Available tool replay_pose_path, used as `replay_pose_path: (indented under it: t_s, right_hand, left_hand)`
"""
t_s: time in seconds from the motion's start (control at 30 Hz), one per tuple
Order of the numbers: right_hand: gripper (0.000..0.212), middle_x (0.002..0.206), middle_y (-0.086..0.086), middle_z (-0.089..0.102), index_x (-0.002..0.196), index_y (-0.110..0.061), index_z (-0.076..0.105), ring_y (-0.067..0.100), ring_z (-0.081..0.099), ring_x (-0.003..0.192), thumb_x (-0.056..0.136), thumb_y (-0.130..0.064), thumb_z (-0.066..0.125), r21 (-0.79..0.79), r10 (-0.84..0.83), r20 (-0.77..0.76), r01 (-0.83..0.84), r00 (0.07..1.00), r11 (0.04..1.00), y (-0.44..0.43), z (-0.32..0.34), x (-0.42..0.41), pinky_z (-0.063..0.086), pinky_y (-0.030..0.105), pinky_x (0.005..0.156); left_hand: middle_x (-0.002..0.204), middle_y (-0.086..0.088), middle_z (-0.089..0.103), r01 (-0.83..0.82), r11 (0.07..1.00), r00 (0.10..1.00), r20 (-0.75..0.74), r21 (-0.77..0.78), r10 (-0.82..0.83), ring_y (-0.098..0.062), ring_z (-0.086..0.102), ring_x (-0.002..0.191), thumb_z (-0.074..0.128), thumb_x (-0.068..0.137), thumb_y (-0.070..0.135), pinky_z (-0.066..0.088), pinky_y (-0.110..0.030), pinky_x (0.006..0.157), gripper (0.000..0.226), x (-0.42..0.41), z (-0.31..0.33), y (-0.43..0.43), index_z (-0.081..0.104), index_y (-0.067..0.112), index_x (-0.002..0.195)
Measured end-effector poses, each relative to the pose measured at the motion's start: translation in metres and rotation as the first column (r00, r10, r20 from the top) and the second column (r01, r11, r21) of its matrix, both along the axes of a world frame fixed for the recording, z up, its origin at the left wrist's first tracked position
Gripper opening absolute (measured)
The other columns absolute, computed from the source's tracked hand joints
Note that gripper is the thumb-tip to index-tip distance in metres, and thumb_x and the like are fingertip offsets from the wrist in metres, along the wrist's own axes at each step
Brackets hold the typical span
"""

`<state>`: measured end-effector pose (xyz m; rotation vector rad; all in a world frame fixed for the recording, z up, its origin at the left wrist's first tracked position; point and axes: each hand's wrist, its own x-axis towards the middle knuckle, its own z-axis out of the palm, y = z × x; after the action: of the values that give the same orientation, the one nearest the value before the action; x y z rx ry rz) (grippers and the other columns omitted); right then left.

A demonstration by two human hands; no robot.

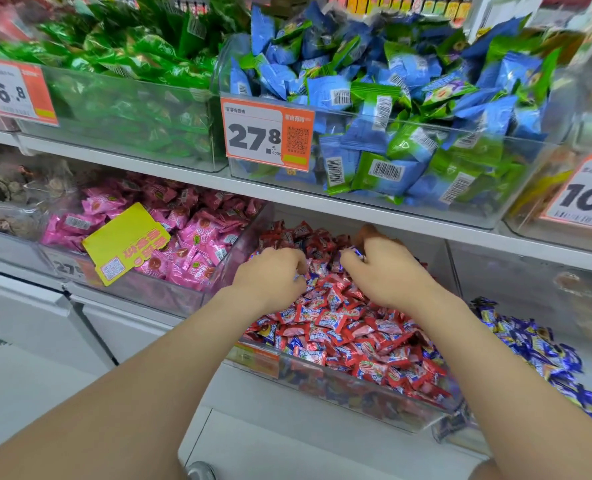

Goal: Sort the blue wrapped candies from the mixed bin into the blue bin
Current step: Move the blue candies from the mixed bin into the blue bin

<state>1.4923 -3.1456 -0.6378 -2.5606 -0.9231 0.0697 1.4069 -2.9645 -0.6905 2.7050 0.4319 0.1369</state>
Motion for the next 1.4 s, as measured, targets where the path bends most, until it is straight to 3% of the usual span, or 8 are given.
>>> replay_pose_path:
  t_s: [0.3,0.47,0.63,0.8,0.9,1.03,1.2,1.4]
  right_hand:
    - [0.022,0.078,0.01,0.06,0.094,-0.014,0.047,0.022,0.053,0.077,0.095,-0.031,0.06,0.039,0.046,-0.042,-0.044,0.998,0.998,-0.026,-0.005,-0.008,0.039,0.039,0.058]
    - [0.015,0.071,-0.001,0.064,0.11,-0.026,0.057,0.014,0.057,0.067,0.095,-0.023,0.058,0.137,0.125,-0.018,-0.122,0.992,0.983,-0.026,-0.005,-0.015,0.047,0.041,0.065]
    - [0.039,0.059,0.007,0.052,0.069,-0.013,0.05,0.027,0.045,0.054,0.103,-0.033,0.052,0.137,0.112,0.051,-0.118,0.992,0.983,-0.018,-0.012,-0.017,0.049,0.048,0.064]
    - [0.041,0.063,0.008,0.057,0.079,-0.013,0.062,0.03,0.056,0.06,0.108,-0.038,0.049,0.118,0.075,0.074,-0.083,0.994,0.99,-0.011,-0.017,-0.015,0.054,0.049,0.07]
    - [0.025,0.089,0.0,0.071,0.124,-0.033,0.066,0.028,0.067,0.083,0.108,-0.036,0.047,0.091,0.124,0.06,-0.13,0.99,0.987,-0.008,-0.02,-0.017,0.058,0.047,0.08]
    - [0.027,0.087,-0.005,0.072,0.133,-0.032,0.061,0.014,0.066,0.078,0.11,-0.039,0.048,0.164,0.157,-0.079,-0.142,0.984,0.976,-0.001,-0.014,-0.019,0.053,0.033,0.071]
    - [0.027,0.083,0.005,0.075,0.121,-0.026,0.066,0.015,0.055,0.054,0.109,-0.045,0.051,0.275,0.2,-0.552,-0.05,0.81,0.96,0.003,0.0,-0.03,0.042,0.026,0.045]
    - [0.036,0.069,0.007,0.066,0.076,-0.007,0.06,0.018,0.052,0.049,0.103,-0.03,0.057,0.219,0.033,-0.518,0.096,0.855,0.971,-0.027,0.011,-0.029,0.037,0.025,0.043]
  left_hand:
    - [0.137,-0.01,0.061,0.04,0.995,0.993,-0.112,0.089,-0.03,-0.033,0.055,0.129,0.066,0.097,0.049,0.052,-0.048,0.095,0.042,0.011,0.002,-0.016,0.059,0.043,0.138]
    - [0.128,-0.009,0.064,0.011,0.986,0.994,-0.113,0.168,0.008,-0.032,0.062,0.117,0.066,0.098,0.038,0.054,-0.044,0.089,0.025,0.012,0.004,-0.021,0.07,0.041,0.122]
    - [0.135,-0.007,0.061,0.065,0.975,0.975,-0.22,0.211,-0.018,-0.034,0.064,0.115,0.058,0.102,0.036,0.056,-0.047,0.092,0.032,0.011,0.002,-0.018,0.063,0.043,0.133]
    - [0.124,-0.003,0.062,-0.003,0.964,0.985,-0.163,0.266,0.048,-0.031,0.064,0.111,0.067,0.097,0.032,0.048,-0.041,0.085,0.02,0.006,0.002,-0.007,0.068,0.037,0.117]
    - [0.105,0.004,0.065,-0.017,0.989,0.997,-0.071,0.148,0.028,-0.027,0.065,0.097,0.064,0.096,0.029,0.047,-0.035,0.075,0.01,0.0,0.009,0.001,0.07,0.037,0.098]
    - [0.094,0.02,0.072,0.011,0.984,0.986,0.165,-0.178,0.019,-0.006,0.065,0.082,0.07,0.093,0.04,0.052,-0.032,0.077,0.009,-0.013,0.028,0.011,0.072,0.039,0.084]
    - [0.054,0.023,0.059,0.147,0.858,0.964,0.267,-0.493,-0.012,0.004,0.049,0.044,0.07,0.1,0.026,0.032,-0.009,0.045,0.01,-0.032,0.046,-0.003,0.079,0.025,0.097]
    - [0.081,0.016,0.065,0.033,0.899,0.956,0.277,-0.436,0.1,0.003,0.054,0.061,0.072,0.096,0.041,0.041,-0.028,0.061,0.015,-0.037,0.044,-0.008,0.069,0.027,0.091]
